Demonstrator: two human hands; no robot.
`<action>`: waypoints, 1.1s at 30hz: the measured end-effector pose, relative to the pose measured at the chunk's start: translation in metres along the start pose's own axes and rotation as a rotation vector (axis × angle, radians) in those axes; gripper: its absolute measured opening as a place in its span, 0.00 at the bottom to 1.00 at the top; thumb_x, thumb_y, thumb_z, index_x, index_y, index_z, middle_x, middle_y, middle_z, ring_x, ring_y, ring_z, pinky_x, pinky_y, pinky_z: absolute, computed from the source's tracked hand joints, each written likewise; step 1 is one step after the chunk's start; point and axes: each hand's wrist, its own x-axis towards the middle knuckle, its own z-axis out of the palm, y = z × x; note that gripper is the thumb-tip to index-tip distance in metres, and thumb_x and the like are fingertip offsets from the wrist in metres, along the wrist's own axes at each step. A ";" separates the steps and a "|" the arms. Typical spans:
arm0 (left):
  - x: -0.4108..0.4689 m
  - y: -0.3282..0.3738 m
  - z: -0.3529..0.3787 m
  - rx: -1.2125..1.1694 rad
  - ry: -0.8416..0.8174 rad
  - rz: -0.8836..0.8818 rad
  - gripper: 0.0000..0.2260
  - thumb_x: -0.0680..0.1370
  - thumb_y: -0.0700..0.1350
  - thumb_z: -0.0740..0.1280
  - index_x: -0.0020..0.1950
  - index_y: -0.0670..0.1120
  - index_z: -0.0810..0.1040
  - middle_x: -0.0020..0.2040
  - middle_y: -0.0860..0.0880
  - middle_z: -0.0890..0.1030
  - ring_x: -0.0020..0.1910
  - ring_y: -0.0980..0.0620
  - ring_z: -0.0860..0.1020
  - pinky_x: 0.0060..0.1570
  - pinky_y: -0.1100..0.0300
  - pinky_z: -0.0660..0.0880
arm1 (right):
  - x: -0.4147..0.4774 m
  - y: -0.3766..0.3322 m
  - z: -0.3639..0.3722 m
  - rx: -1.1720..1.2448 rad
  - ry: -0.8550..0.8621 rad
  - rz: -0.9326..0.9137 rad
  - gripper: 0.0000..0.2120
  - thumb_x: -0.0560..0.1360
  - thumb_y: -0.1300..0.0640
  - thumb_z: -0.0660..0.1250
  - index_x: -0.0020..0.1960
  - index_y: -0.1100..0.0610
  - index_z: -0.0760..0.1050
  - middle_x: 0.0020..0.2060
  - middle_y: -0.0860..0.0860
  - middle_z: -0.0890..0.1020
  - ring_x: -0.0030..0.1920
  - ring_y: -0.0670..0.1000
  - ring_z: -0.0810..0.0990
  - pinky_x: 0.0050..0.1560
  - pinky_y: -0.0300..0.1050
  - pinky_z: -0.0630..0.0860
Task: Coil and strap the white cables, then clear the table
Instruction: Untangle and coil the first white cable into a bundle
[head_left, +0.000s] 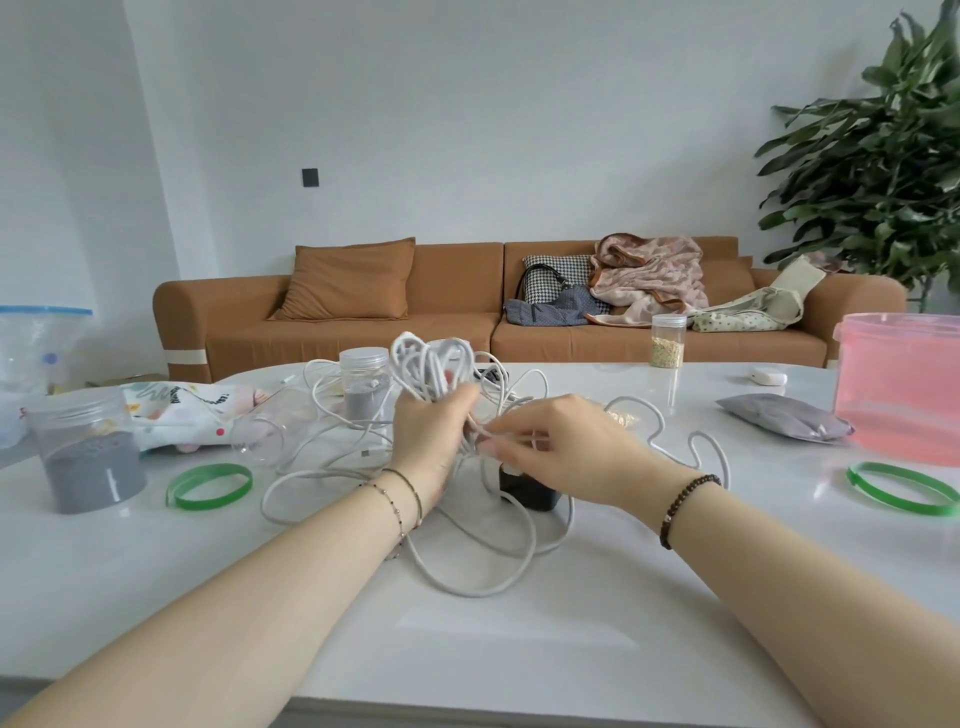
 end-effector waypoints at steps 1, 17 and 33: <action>0.002 0.002 -0.001 -0.045 0.068 0.020 0.04 0.71 0.36 0.67 0.37 0.42 0.78 0.30 0.47 0.75 0.28 0.52 0.73 0.28 0.61 0.70 | 0.000 -0.001 -0.003 0.019 0.003 0.048 0.21 0.77 0.31 0.55 0.53 0.41 0.79 0.37 0.46 0.83 0.40 0.48 0.80 0.43 0.50 0.78; 0.000 -0.007 0.000 -0.092 -0.367 -0.158 0.11 0.68 0.37 0.64 0.28 0.45 0.65 0.29 0.46 0.64 0.29 0.50 0.65 0.31 0.59 0.64 | 0.033 0.029 -0.033 -0.086 0.070 0.464 0.16 0.73 0.54 0.74 0.59 0.58 0.79 0.56 0.54 0.81 0.56 0.53 0.80 0.52 0.45 0.76; 0.004 -0.009 0.003 -0.312 -0.419 -0.284 0.12 0.64 0.36 0.62 0.33 0.49 0.60 0.29 0.49 0.59 0.26 0.54 0.61 0.26 0.64 0.60 | 0.040 0.077 -0.042 0.049 0.441 0.486 0.15 0.74 0.65 0.64 0.58 0.54 0.77 0.53 0.55 0.75 0.50 0.55 0.74 0.48 0.44 0.68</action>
